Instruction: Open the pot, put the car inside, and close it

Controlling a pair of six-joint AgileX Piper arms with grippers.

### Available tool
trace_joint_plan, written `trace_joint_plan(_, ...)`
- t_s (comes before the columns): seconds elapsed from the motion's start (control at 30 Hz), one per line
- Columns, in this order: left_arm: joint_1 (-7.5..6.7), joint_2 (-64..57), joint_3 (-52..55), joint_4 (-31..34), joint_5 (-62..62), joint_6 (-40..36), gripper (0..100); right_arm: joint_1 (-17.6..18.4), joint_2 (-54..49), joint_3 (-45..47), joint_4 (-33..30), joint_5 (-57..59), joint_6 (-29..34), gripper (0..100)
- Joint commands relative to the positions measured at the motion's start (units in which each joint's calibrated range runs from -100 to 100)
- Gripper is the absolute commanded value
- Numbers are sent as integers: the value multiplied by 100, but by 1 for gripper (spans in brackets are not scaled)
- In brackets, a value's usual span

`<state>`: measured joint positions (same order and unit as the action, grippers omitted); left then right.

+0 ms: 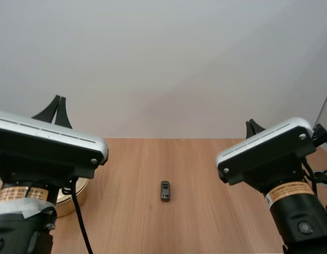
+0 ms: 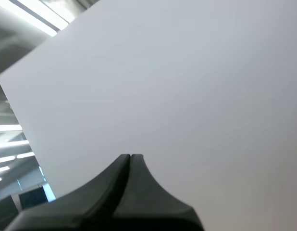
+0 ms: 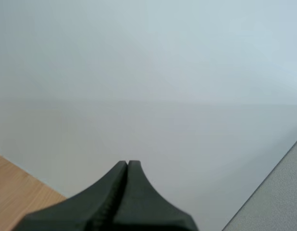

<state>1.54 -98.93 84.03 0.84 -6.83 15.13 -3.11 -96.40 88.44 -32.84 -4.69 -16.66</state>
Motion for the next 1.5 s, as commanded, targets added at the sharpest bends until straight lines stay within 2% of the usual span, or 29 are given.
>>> trace_joint_plan(0.0, -1, 402, -1526, 1868, 6297, -3237, 0, 21, 1065, -1128, 1648, 3030, 291, 0)
trace_joint_plan(0.07, 48, 904, -1999, 2734, 7421, -3803, 0, 94, 1723, -1800, 2439, 4138, -270, 0)
trace_joint_plan(0.13, 74, 1539, -2403, 2905, 8708, -3666, 0, 197, 2436, -2531, 3533, 5586, -1074, 0)
trace_joint_plan(0.23, 74, 2516, -2918, 2459, 10056, -3351, 0, 415, 3366, -3591, 5373, 8124, -2491, 0)
trace_joint_plan(0.3, 74, 2933, -3120, 2097, 10359, -3171, 0, 537, 3796, -4082, 6221, 9157, -2912, 0)
trace_joint_plan(0.37, 74, 3367, -3256, 1783, 10683, -2867, 0, 646, 4127, -4388, 6625, 9570, -2901, 0)
trace_joint_plan(0.5, 74, 3649, -3298, 1993, 10683, -2478, 0, 716, 4316, -4503, 6639, 9527, -2771, 0)
trace_joint_plan(0.7, 74, 3638, -3298, 2491, 10683, -2468, 0, 716, 4316, -4503, 6493, 9527, -2771, 0)
trace_joint_plan(0.77, 74, 3638, -3286, 2727, 10683, -2598, 7, 716, 4316, -4503, 6363, 9527, -2750, 4)
trace_joint_plan(0.8, 74, 3638, -3286, 2815, 10683, -2790, 14, 716, 4316, -4503, 6267, 9544, -2664, 20)
trace_joint_plan(0.83, 74, 3638, -3286, 2897, 10683, -2947, 25, 716, 4316, -4503, 6160, 9565, -2601, 37)
trace_joint_plan(0.9, 74, 3638, -3271, 2947, 10683, -2994, 56, 716, 4316, -4503, 6011, 9666, -2527, 92)
trace_joint_plan(0.93, 74, 3650, -3271, 2947, 10603, -2926, 78, 716, 4316, -4503, 5995, 9750, -2596, 100)
trace_joint_plan(0.97, 74, 3650, -3271, 2947, 10460, -2817, 100, 716, 4316, -4503, 5995, 9870, -2719, 100)
trace_joint_plan(1.13, 74, 3659, -3271, 2813, 9840, -2766, 100, 716, 4316, -4503, 6137, 9919, -2773, 100)
trace_joint_plan(1.27, 74, 3663, -3271, 2590, 9616, -2817, 100, 716, 4316, -4503, 6481, 9918, -2773, 100)
trace_joint_plan(1.47, 74, 3674, -2910, 2782, 8381, -3154, 100, 716, 4316, -4503, 6690, 10245, -2773, 100)
